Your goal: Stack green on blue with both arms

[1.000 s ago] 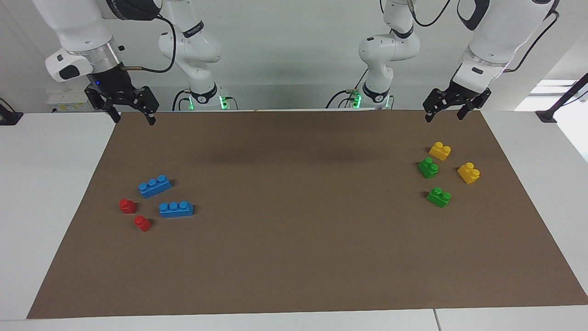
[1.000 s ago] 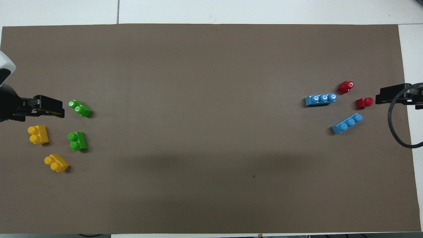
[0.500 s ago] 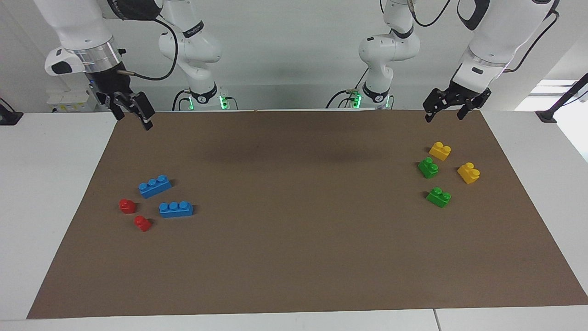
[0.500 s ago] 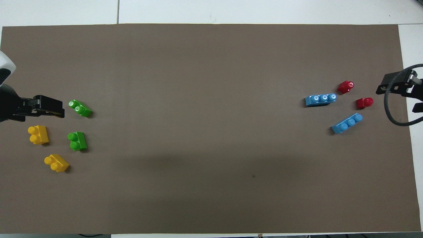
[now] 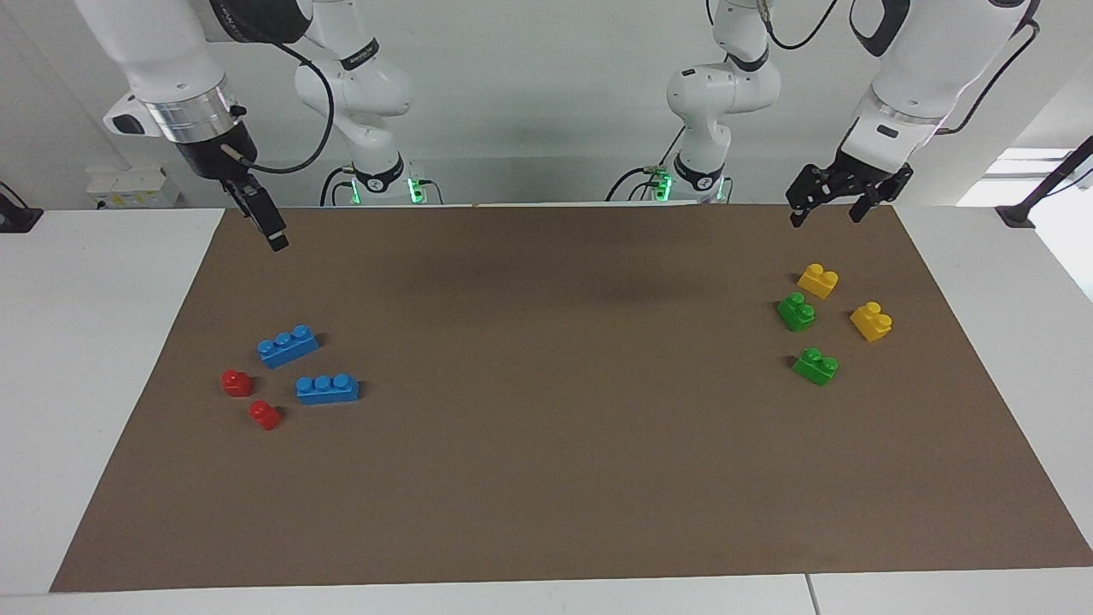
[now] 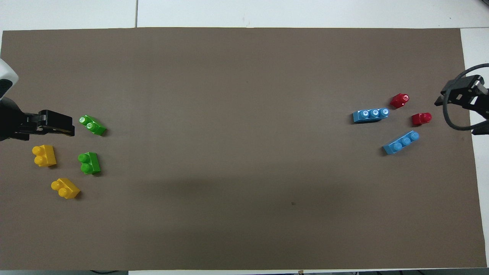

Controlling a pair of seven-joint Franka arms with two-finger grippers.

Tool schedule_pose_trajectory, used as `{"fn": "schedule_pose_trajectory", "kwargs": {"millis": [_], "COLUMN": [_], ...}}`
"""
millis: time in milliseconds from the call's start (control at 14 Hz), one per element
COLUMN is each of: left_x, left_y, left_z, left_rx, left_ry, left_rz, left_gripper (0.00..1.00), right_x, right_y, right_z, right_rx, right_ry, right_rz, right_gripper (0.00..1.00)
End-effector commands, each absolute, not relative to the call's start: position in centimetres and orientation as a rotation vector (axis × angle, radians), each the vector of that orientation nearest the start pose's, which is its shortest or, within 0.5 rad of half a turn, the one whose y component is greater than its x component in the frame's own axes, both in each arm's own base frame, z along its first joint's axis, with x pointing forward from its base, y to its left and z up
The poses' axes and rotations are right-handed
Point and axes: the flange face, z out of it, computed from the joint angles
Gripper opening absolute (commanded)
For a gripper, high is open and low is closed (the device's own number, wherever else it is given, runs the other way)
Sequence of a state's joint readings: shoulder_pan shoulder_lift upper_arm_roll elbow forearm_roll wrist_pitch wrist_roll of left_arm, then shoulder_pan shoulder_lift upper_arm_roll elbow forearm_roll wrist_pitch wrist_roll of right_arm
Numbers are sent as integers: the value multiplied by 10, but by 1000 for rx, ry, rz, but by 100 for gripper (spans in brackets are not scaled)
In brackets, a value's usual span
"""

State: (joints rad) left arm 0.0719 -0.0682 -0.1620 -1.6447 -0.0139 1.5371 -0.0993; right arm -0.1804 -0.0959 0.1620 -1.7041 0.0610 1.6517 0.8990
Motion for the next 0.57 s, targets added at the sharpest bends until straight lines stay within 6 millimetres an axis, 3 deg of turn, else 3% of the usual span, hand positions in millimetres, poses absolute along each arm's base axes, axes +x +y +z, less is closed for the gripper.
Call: {"fn": "schedule_pose_trajectory", "kwargs": {"millis": [0,214,500], "left_x": [517,518,515], "left_y": [-49,-49,-48], "left_z": [625,625,607], "left_rx": [-3151,-3150,-3118], "left_ry": [-25,-85,-442], "left_rz": [64,48,-14], "left_gripper": [100,100,100], "right_x": [535,544,557], "right_y": [-4,-6,-22], "right_z": [605,586,563], "right_rx": [-2666,-2561,-2515], "right_ry": [1485,1596,1639], "right_rz": [53,147,205], "right_gripper": [99,99,99]}}
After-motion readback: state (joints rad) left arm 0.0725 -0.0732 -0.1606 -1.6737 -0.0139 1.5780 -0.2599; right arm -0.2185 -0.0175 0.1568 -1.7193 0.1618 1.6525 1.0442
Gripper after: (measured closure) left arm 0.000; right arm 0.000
